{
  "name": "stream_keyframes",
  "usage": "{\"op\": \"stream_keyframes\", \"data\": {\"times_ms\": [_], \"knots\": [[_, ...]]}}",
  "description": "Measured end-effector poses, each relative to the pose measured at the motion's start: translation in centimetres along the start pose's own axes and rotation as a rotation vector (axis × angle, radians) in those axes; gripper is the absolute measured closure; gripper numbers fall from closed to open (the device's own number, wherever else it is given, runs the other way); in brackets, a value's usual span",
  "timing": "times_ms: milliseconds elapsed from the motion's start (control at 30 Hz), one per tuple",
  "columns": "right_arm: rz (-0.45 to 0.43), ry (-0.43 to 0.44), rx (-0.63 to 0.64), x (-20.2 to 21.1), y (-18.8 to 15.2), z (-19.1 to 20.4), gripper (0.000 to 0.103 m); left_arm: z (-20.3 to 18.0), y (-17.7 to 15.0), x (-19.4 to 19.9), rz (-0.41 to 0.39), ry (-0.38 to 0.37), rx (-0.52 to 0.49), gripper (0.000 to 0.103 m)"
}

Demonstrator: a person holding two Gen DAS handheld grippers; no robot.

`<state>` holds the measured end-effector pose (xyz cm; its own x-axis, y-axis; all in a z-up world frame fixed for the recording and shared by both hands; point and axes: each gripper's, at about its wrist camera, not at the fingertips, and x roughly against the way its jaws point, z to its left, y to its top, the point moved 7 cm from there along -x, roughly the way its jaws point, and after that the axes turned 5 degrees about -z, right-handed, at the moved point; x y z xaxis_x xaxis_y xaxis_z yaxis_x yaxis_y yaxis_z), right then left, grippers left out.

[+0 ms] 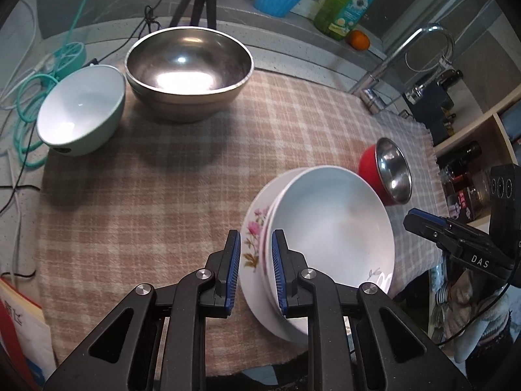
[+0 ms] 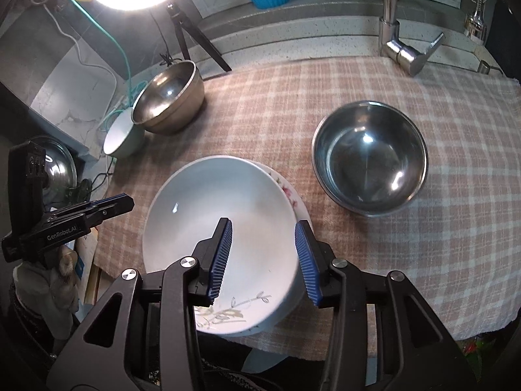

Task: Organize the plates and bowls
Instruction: 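Move the left gripper to the rim of the large stainless steel bowl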

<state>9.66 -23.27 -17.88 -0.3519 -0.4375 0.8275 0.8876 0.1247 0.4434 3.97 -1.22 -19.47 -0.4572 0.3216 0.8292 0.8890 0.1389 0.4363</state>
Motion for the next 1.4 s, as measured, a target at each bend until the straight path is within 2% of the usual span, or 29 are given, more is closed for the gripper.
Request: {"op": "stream_keyframes", "data": {"times_ms": [200,633,733,1067,1400], "knots": [[-0.042,0.028,0.015,0.1,1.8,1.8,0.061,1.8,2.3,0.7,-0.039,0.019,0.007,0.086],[-0.028,0.084,0.027,-2.7,5.6,6.6,0.061,8.2,9.1,0.9,-0.101,0.061,0.041,0.086],[-0.023,0.093,0.028,-3.9,6.6,7.6,0.061,9.6,10.9,0.7,-0.113,0.089,0.037,0.086],[0.014,0.126,-0.046,-8.4,10.4,9.2,0.061,12.0,14.9,-1.6,-0.092,0.100,0.066,0.086],[0.057,0.149,-0.137,-12.1,12.2,8.4,0.061,12.4,16.6,-3.9,-0.052,0.092,0.071,0.086]]}}
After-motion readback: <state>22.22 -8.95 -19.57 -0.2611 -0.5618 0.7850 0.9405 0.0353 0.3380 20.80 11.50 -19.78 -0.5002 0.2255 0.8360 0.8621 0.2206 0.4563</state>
